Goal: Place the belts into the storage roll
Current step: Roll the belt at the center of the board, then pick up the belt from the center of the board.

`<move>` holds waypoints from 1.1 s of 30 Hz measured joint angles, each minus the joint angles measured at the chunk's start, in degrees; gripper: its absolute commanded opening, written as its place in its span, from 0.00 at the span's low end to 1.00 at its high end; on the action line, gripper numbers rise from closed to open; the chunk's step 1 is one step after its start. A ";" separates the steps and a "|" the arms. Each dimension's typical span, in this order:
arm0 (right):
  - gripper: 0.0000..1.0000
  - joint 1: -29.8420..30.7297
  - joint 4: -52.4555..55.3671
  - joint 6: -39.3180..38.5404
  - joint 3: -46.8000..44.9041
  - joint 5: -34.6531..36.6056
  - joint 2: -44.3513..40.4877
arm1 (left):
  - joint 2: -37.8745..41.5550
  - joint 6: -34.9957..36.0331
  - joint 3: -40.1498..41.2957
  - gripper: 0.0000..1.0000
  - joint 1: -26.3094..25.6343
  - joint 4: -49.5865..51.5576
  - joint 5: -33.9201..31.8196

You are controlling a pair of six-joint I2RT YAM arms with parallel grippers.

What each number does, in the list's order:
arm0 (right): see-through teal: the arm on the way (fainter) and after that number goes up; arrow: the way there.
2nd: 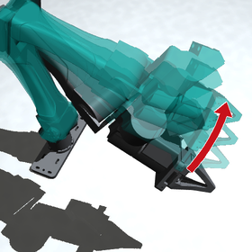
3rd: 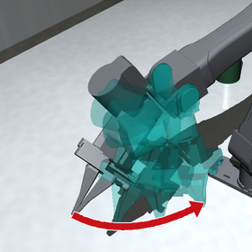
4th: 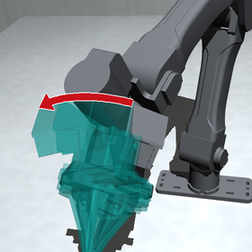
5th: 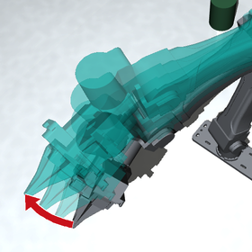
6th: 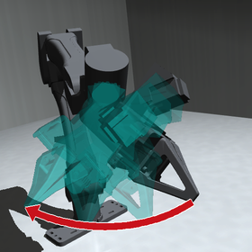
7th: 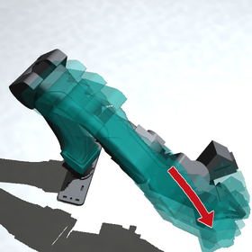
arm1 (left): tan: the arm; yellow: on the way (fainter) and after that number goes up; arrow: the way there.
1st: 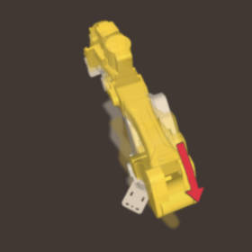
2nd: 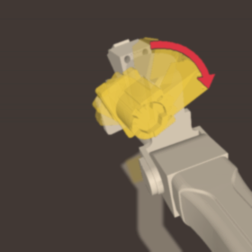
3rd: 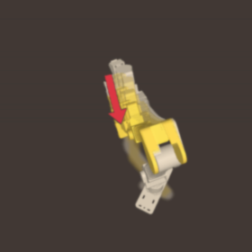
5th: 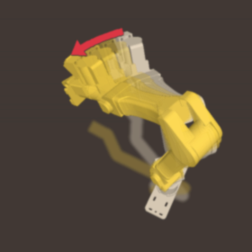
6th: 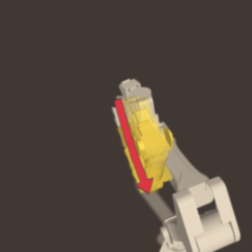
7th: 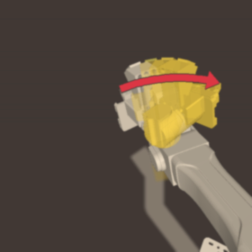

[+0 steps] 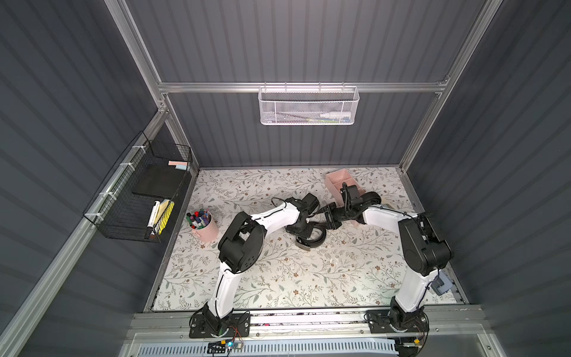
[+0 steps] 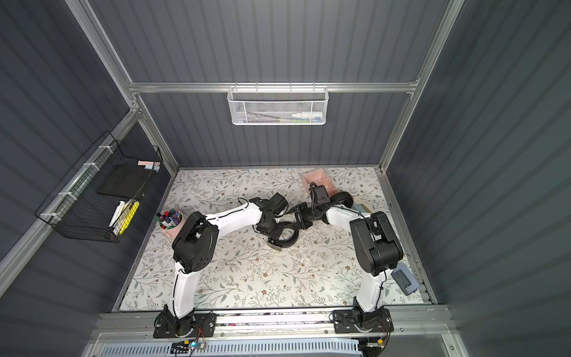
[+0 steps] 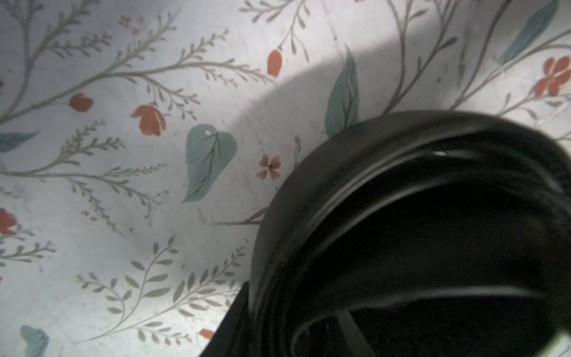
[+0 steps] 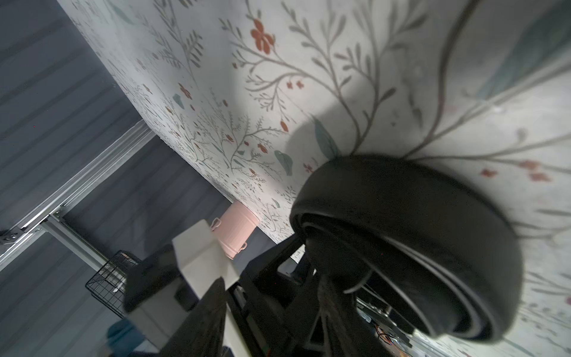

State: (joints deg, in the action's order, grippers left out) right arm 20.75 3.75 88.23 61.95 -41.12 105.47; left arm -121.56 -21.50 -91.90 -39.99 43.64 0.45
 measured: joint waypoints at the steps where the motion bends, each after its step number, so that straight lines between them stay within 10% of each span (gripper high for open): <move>1: 0.52 0.07 -0.28 0.02 -0.59 -0.31 0.00 | 0.00 0.00 0.00 0.37 -0.04 0.00 -0.13; 33: 0.57 2.05 23.02 -6.43 19.04 7.06 12.72 | 6.38 -0.02 13.38 0.37 0.39 -17.33 5.60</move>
State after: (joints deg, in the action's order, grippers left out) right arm 22.81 26.76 81.80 80.99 -34.06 118.19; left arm -115.18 -21.52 -78.52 -39.59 26.30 6.04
